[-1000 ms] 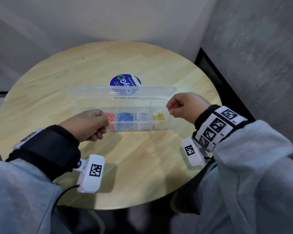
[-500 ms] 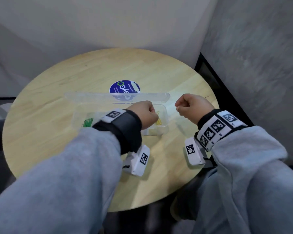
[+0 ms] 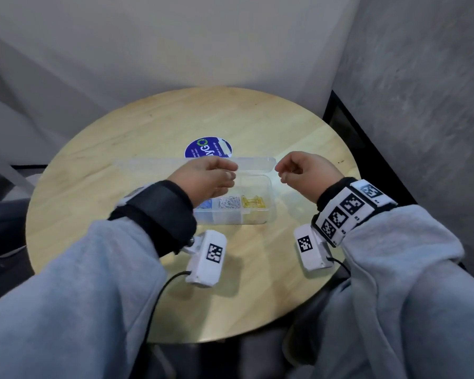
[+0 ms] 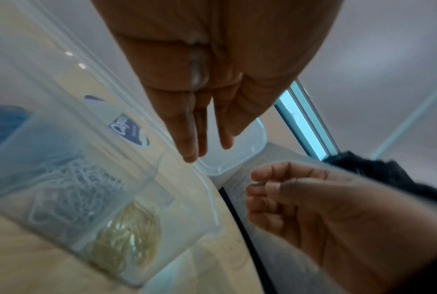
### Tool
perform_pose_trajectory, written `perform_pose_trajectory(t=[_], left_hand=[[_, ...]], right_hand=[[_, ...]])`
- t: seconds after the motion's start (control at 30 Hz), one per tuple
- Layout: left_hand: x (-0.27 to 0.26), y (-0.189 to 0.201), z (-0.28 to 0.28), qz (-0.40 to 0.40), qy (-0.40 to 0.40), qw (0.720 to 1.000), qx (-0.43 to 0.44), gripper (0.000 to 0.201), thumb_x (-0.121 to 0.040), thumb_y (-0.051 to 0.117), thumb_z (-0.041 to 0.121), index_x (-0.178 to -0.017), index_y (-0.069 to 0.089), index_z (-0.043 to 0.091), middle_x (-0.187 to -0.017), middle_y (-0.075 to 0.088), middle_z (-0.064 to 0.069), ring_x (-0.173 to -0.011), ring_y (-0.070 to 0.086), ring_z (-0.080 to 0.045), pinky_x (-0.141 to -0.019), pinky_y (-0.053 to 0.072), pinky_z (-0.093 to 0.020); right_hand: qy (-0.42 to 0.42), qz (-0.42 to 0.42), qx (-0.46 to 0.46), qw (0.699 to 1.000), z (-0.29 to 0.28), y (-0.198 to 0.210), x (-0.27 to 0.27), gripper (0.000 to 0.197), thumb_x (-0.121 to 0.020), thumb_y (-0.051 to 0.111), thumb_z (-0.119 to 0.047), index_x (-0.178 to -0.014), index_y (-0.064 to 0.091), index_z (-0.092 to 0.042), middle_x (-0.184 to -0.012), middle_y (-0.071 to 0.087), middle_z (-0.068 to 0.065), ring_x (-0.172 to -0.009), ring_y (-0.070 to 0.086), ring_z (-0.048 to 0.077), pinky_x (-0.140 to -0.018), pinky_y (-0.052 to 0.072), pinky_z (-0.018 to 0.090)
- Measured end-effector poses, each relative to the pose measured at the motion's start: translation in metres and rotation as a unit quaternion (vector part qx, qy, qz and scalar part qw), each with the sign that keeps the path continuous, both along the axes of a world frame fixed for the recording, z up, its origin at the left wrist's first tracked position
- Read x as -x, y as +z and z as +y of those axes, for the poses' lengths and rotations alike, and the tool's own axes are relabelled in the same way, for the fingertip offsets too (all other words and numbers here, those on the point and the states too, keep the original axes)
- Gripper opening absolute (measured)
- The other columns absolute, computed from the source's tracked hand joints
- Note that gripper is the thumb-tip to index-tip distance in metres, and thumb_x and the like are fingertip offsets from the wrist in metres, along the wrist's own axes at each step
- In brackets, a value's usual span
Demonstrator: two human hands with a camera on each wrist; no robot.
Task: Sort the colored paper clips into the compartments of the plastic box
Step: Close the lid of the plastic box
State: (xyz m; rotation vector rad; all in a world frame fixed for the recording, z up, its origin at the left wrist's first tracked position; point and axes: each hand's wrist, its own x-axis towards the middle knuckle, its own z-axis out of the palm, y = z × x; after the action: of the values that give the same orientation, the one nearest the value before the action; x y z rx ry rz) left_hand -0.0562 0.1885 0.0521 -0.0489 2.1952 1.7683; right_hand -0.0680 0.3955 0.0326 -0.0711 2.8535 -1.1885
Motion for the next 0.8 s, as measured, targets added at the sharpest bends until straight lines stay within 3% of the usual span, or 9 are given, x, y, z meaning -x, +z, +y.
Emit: perform_pose_trajectory(t=[0.13,0.2,0.27,0.37,0.43,0.53,0.63,0.77,0.8], left_hand=[[-0.005,0.021,-0.06,0.094,0.082,0.991,0.046,0.026,-0.089,0.05,-0.001,-0.08,0.059,0.022,-0.08,0.06,0.0,-0.072,0.059,-0.014,-0.068,0.051,-0.024],[-0.001,0.024,-0.094,0.181,0.163,0.956,0.166,0.021,-0.082,0.055,0.009,-0.081,0.059,0.03,-0.084,0.06,0.004,-0.079,0.058,-0.017,-0.075,0.049,-0.031],[0.003,0.024,-0.12,0.21,0.206,0.907,0.302,0.026,-0.079,0.056,0.015,-0.1,0.058,0.03,-0.103,0.059,0.0,-0.094,0.054,-0.019,-0.085,0.046,-0.035],[0.008,0.014,-0.136,0.151,0.118,0.859,0.475,0.057,-0.08,0.061,0.012,-0.133,0.043,0.027,-0.135,0.046,-0.012,-0.121,0.047,-0.032,-0.1,0.039,-0.04],[0.008,0.006,-0.133,0.122,0.033,0.836,0.533,0.059,-0.082,0.061,0.015,-0.136,0.041,0.029,-0.14,0.042,-0.011,-0.127,0.043,-0.032,-0.102,0.037,-0.039],[0.009,0.002,-0.131,0.139,0.034,0.828,0.543,0.037,-0.087,0.056,0.017,-0.123,0.055,0.023,-0.129,0.055,-0.009,-0.113,0.053,-0.03,-0.091,0.043,-0.035],[0.007,0.011,-0.138,0.192,0.087,0.826,0.523,0.019,-0.088,0.052,0.013,-0.103,0.064,0.015,-0.111,0.063,-0.011,-0.098,0.054,-0.032,-0.08,0.041,-0.033],[-0.004,0.016,-0.143,0.26,0.078,0.81,0.52,0.014,-0.086,0.056,0.009,-0.095,0.067,0.008,-0.099,0.061,-0.011,-0.094,0.056,-0.034,-0.072,0.035,-0.029],[-0.006,0.014,-0.143,0.279,0.076,0.808,0.514,0.012,-0.085,0.058,0.008,-0.093,0.068,0.006,-0.096,0.062,-0.012,-0.092,0.057,-0.033,-0.07,0.033,-0.029]], right_hand=[[0.001,0.016,0.002,1.0,-0.006,-0.005,0.0,0.02,-0.083,0.062,-0.018,-0.096,0.049,-0.024,-0.107,0.059,-0.005,-0.098,0.059,0.013,-0.091,0.051,0.034],[-0.017,0.04,0.006,0.999,-0.011,-0.006,0.0,0.032,-0.08,0.068,-0.022,-0.097,0.041,-0.021,-0.111,0.056,-0.001,-0.103,0.058,0.016,-0.093,0.05,0.039],[-0.022,0.067,0.015,0.997,-0.017,-0.005,-0.002,0.04,-0.08,0.069,-0.022,-0.105,0.038,-0.024,-0.12,0.053,-0.001,-0.106,0.056,0.017,-0.094,0.049,0.04],[0.03,0.024,-0.04,0.998,-0.025,-0.005,-0.003,0.055,-0.086,0.063,-0.024,-0.133,0.036,-0.039,-0.131,0.051,-0.004,-0.109,0.056,0.015,-0.093,0.047,0.032],[0.025,-0.013,-0.062,0.998,-0.028,-0.005,-0.001,0.038,-0.092,0.053,-0.029,-0.128,0.049,-0.038,-0.123,0.061,-0.001,-0.1,0.058,0.014,-0.083,0.043,0.025],[-0.004,0.007,-0.016,1.0,-0.03,-0.004,-0.001,0.023,-0.094,0.046,-0.03,-0.108,0.064,-0.032,-0.104,0.068,0.001,-0.093,0.061,0.019,-0.075,0.042,0.026],[0.005,0.05,0.05,0.997,-0.028,-0.005,-0.002,0.021,-0.094,0.049,-0.027,-0.103,0.067,-0.033,-0.099,0.069,-0.003,-0.094,0.062,0.016,-0.084,0.046,0.026],[0.024,0.088,0.088,0.992,-0.023,-0.007,-0.001,0.023,-0.093,0.054,-0.019,-0.106,0.069,-0.028,-0.114,0.061,-0.013,-0.101,0.058,0.004,-0.083,0.036,-0.003],[0.026,0.088,0.095,0.991,-0.022,-0.007,-0.001,0.023,-0.092,0.055,-0.016,-0.107,0.07,-0.025,-0.117,0.058,-0.013,-0.103,0.057,0.004,-0.083,0.033,-0.006]])
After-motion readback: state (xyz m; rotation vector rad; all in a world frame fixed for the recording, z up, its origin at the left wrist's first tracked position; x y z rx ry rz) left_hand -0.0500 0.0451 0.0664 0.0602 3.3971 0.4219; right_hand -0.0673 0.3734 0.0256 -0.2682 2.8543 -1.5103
